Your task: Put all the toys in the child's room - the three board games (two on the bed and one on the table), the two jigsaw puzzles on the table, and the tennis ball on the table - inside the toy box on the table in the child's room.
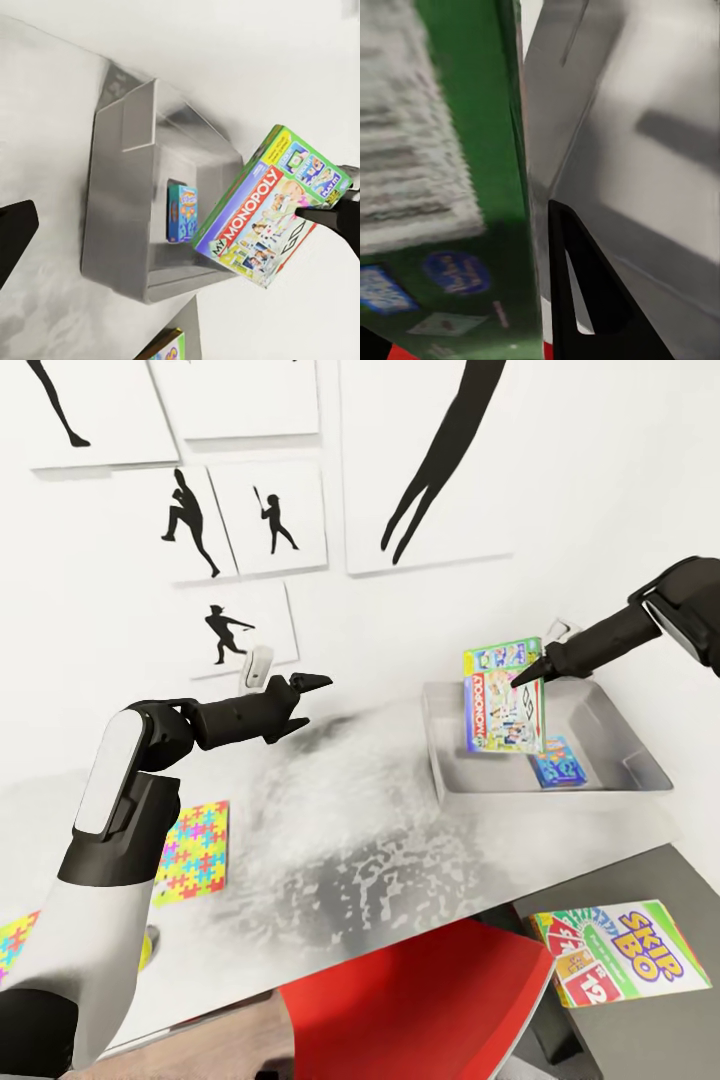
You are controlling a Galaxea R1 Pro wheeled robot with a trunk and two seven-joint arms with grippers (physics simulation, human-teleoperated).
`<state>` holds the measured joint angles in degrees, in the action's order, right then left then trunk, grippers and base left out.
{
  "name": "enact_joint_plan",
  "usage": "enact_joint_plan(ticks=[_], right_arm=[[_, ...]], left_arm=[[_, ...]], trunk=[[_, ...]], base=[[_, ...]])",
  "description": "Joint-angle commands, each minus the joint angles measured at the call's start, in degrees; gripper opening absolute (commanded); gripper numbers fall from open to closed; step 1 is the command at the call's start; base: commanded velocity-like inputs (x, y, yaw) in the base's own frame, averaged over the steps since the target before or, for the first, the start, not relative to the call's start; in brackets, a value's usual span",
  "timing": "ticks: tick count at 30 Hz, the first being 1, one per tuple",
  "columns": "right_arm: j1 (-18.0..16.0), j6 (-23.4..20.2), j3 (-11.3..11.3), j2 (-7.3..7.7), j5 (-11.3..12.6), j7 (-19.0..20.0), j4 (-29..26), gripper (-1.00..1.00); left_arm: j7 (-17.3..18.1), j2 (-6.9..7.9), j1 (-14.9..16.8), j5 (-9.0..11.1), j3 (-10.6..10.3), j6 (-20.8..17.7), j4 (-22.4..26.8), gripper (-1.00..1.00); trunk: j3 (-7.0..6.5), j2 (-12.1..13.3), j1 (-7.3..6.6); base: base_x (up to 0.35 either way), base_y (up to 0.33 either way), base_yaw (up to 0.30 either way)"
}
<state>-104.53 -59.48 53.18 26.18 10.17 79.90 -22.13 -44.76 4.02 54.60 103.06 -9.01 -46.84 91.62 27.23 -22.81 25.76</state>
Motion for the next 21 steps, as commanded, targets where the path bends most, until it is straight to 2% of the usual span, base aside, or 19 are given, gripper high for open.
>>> enact_joint_plan(ticks=[1,12,21], right_arm=[[-0.2,-0.5,0.4,0.16,0.9,0.0,0.0,-1.0],[-0.4,-0.5,0.3,0.74,3.6,0.1,0.0,-1.0],[-0.5,-0.5,0.4,0.79,4.2,0.1,0.0,-1.0]], left_arm=[[-0.6,0.02,0.1,0.6,0.0,0.1,0.0,1.0],[-0.6,0.02,0.1,0.6,0.0,0.1,0.0,1.0],[-0.6,0.02,0.1,0.6,0.0,0.1,0.0,1.0]], trunk=[[0.19,-0.1,0.03],[1.21,-0.1,0.03],[2.05,-0.1,0.03]], base=[[0.0,0.0,0.0],[0.0,0.0,0.0],[0.0,0.0,0.0]])
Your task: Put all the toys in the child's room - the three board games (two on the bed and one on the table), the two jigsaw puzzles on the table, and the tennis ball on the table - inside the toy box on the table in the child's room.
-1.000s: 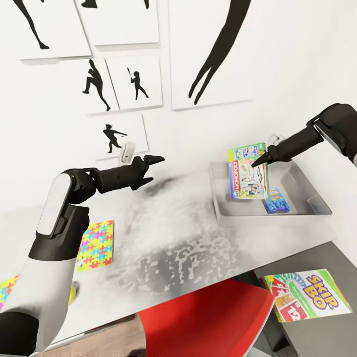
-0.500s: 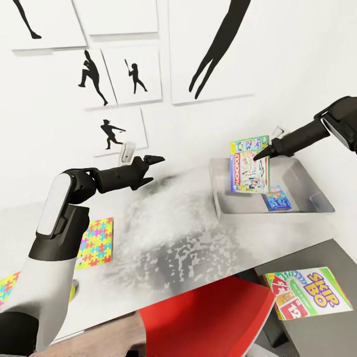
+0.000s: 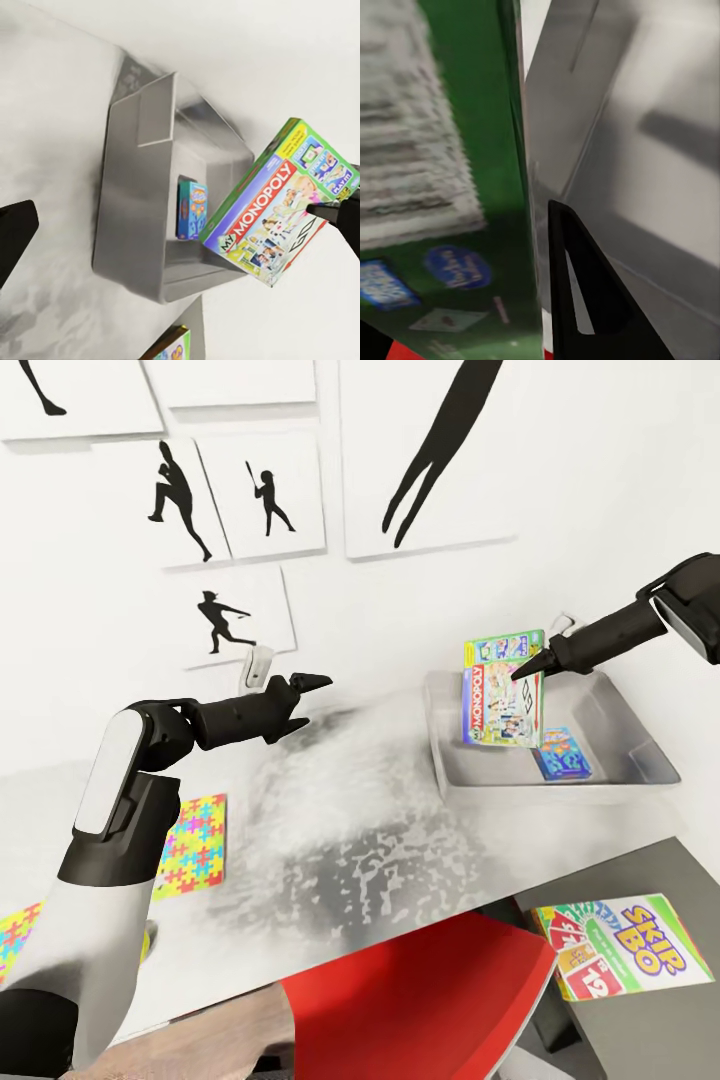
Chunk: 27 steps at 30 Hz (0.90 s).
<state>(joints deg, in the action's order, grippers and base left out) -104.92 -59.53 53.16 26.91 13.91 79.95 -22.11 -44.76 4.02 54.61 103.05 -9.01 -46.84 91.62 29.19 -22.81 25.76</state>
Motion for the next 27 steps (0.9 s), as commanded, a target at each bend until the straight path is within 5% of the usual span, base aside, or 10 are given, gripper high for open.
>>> enact_joint_plan(ticks=[1,27], right_arm=[[-0.1,-0.5,0.4,0.06,0.5,0.0,-0.1,-1.0],[-0.1,-0.5,0.5,0.15,0.7,0.0,-0.1,-1.0]], left_arm=[[-0.6,0.02,0.1,0.6,0.0,0.1,0.0,1.0],[-0.6,0.02,0.1,0.6,0.0,0.1,0.0,1.0]], trunk=[[0.19,-0.1,0.03],[2.6,-0.1,0.03]], base=[[0.0,0.0,0.0],[0.0,0.0,0.0]])
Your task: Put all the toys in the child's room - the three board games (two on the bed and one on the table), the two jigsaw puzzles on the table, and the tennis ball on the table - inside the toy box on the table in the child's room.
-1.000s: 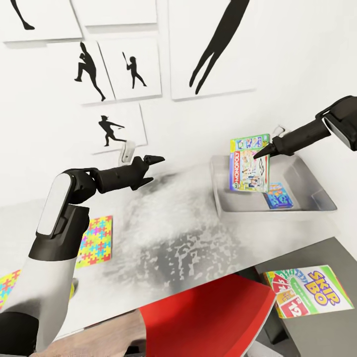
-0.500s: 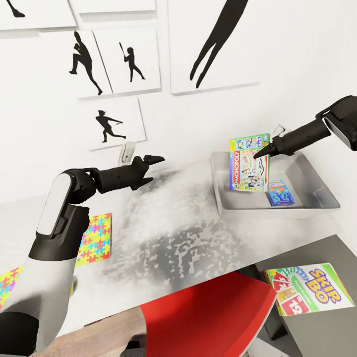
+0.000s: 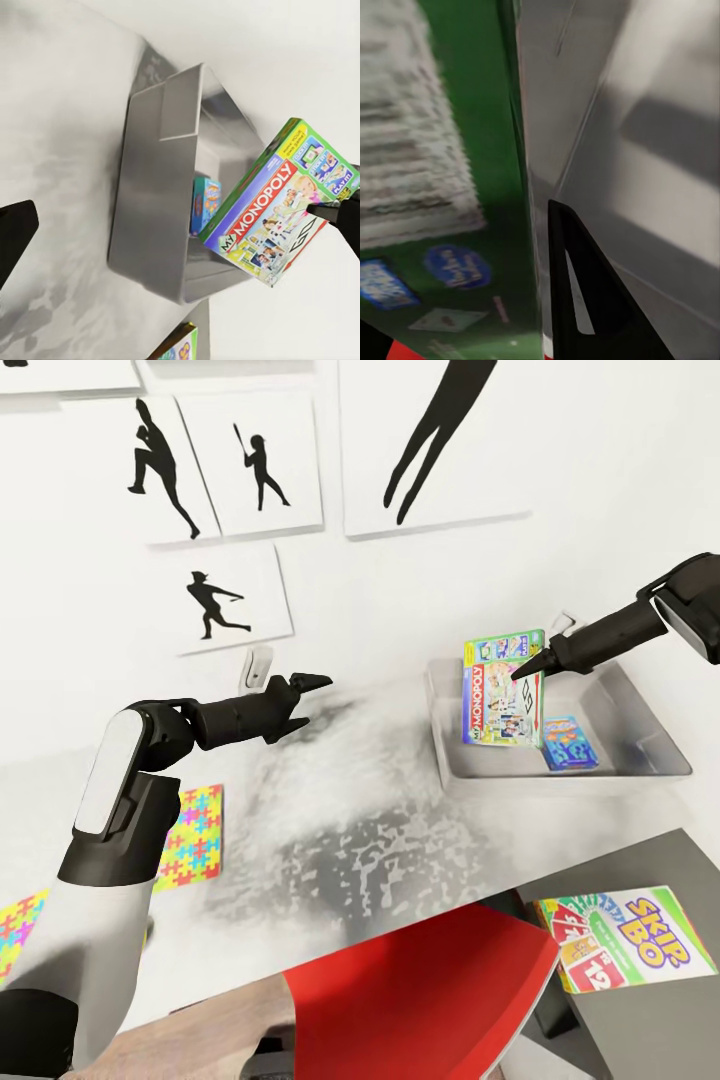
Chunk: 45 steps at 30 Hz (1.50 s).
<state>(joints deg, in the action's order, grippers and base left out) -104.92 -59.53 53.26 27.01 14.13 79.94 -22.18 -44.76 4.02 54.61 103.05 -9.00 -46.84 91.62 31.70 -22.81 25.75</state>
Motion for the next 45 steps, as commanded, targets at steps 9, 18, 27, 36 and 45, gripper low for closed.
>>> enact_joint_plan(ticks=[9,18,27,36,45], right_arm=[[-0.1,-0.5,0.4,0.06,0.5,0.0,-0.1,-1.0],[-0.1,-0.5,0.4,0.06,0.4,0.0,-0.2,-1.0],[0.0,-0.5,0.5,0.34,0.5,0.0,-1.9,-1.0],[0.0,-0.5,0.7,0.94,0.5,0.0,-2.7,-1.0],[0.1,-0.5,1.0,1.08,0.5,0.0,-4.0,-1.0]], left_arm=[[-0.6,0.02,0.1,0.6,0.0,0.1,0.0,1.0],[-0.6,0.06,0.1,0.6,0.0,0.1,0.1,1.0],[-0.6,0.1,0.1,0.6,0.0,0.1,0.1,1.0],[-0.6,0.11,0.1,0.6,0.0,0.1,0.1,1.0],[-0.6,0.11,0.1,0.6,0.0,0.1,0.1,1.0]], trunk=[[0.93,-0.1,0.03],[1.76,-0.1,0.03],[2.6,-0.1,0.03],[3.44,-0.1,0.03],[4.28,-0.1,0.03]], base=[[0.0,0.0,0.0],[0.0,0.0,0.0],[0.0,0.0,0.0],[0.0,0.0,0.0],[0.0,0.0,0.0]])
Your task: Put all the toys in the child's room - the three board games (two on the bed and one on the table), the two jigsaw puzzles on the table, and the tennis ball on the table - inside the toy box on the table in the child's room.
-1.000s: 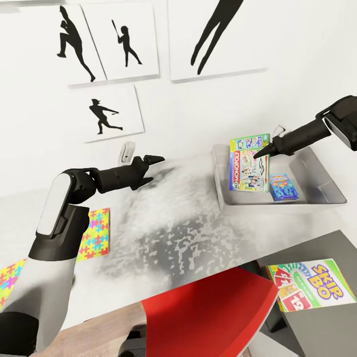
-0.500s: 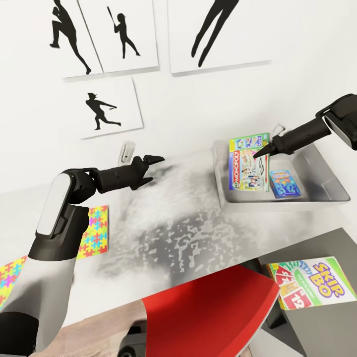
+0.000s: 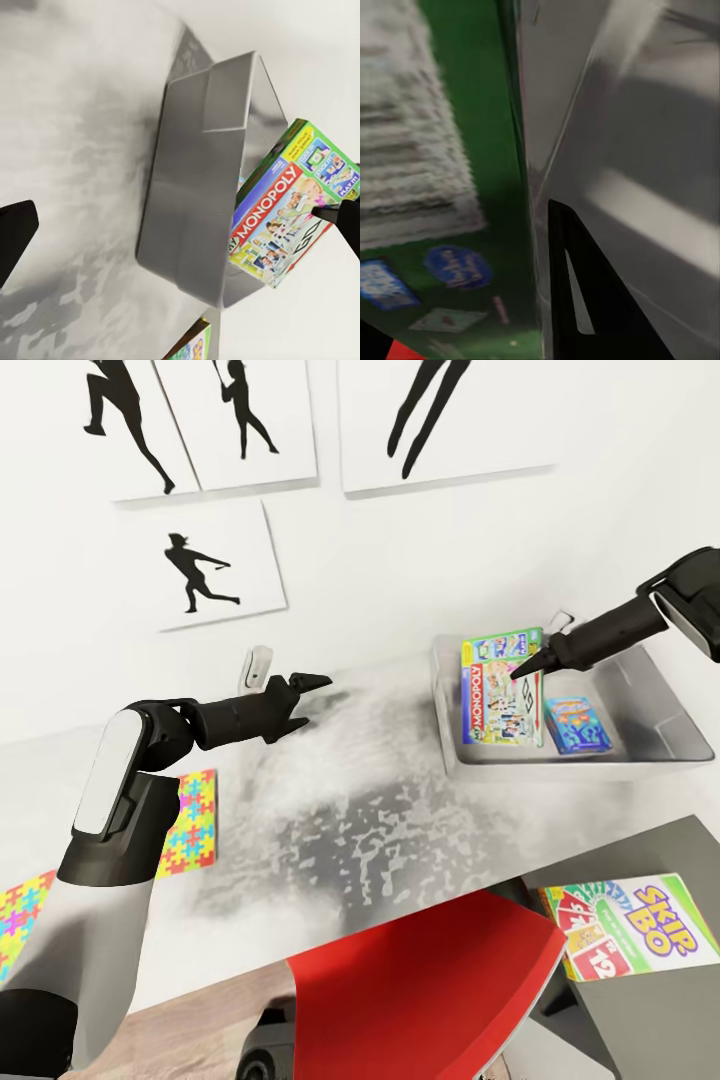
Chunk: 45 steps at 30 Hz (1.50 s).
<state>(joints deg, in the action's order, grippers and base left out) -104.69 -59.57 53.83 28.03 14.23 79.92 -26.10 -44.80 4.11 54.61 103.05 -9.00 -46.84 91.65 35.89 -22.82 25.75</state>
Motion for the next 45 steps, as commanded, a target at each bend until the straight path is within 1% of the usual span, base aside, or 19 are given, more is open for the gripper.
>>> enact_joint_plan(ticks=[1,15,31,45], right_arm=[[-0.1,-0.4,0.4,0.07,0.4,0.1,-0.3,-1.0],[-0.1,-0.4,0.4,0.42,0.2,0.0,-1.4,-1.0],[-0.2,-0.4,0.4,1.92,0.1,0.0,-4.3,-1.0],[-0.3,-0.4,0.4,2.18,0.0,0.0,-4.7,-1.0]], left_arm=[[-0.6,0.02,0.0,0.6,0.0,0.1,0.1,1.0],[-0.6,0.1,0.0,0.6,0.0,0.1,0.1,1.0],[-0.6,0.19,0.0,0.6,0.0,0.0,0.2,1.0],[-0.6,0.17,0.0,0.6,0.0,0.0,0.3,1.0]], trunk=[[0.18,-0.1,0.03],[1.28,-0.1,0.03],[1.49,-0.1,0.03],[1.72,-0.1,0.03]], base=[[0.0,0.0,0.0],[0.0,0.0,0.0],[0.0,0.0,0.0],[0.0,0.0,0.0]])
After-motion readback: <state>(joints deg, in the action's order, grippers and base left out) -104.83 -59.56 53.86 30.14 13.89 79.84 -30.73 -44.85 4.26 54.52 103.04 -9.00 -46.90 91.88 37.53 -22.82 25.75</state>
